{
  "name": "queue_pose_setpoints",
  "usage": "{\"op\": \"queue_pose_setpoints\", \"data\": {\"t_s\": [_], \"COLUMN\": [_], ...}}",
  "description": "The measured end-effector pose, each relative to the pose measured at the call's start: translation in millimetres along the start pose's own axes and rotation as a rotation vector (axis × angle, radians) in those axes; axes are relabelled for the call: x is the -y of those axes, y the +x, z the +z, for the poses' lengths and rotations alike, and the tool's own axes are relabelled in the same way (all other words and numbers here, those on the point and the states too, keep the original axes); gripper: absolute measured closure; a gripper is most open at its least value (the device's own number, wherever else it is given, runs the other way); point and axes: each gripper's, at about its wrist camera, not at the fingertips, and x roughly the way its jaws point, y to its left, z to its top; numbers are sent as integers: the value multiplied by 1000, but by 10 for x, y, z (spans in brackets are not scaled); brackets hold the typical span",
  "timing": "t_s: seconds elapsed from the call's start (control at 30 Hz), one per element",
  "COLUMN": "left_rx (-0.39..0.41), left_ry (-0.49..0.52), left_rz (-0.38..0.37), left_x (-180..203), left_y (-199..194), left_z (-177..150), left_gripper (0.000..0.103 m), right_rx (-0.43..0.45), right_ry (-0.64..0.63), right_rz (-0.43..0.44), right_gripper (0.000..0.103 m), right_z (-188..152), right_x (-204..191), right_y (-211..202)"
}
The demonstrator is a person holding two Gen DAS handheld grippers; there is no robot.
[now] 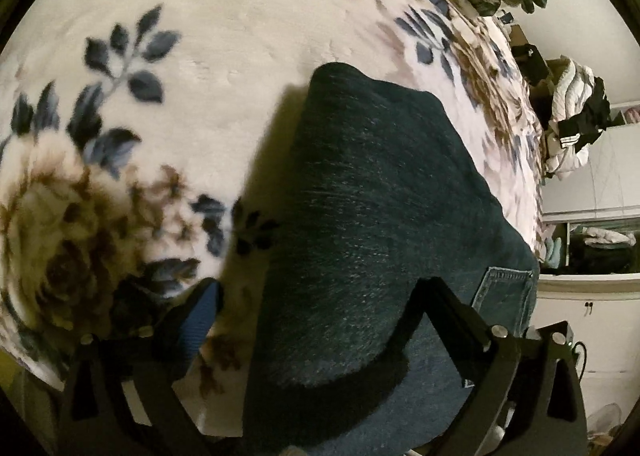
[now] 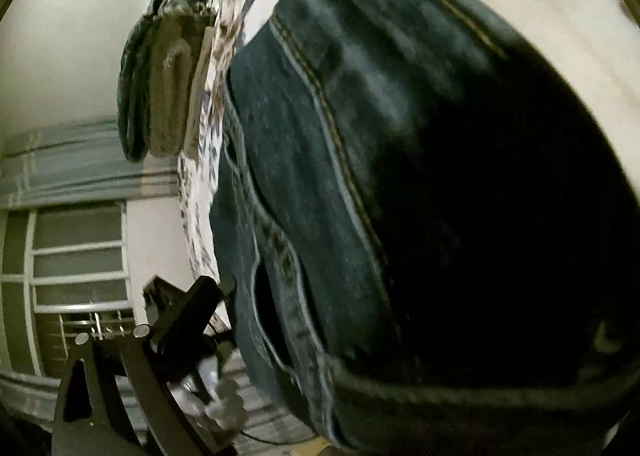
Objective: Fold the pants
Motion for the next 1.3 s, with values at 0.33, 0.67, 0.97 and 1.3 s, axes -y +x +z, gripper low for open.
{"op": "queue_pose_setpoints", "data": {"t_s": [0.33,0.67,0.97,1.3], "left_rx": [78,153,157,278], "left_ry": [102,111,95,129], "left_rz": [64,10,-13,-13], "left_x": [229,263,663,1381], "left_y": [-93,-557,-1400,-2613], "left_z": [-127,-182,-67,694], "left_gripper": [31,67,68,68], "right_rx": [81,92,69,97], "right_ry": [0,-25,-75,-205], "right_rz": [-129,-143,-107,-23], "right_gripper": [47,62,63,63], "right_z": [-97,-180,-248,-11], "right_x": [-135,-596,-1374,-2911], "right_y": [-89,-176,-457,-830]}}
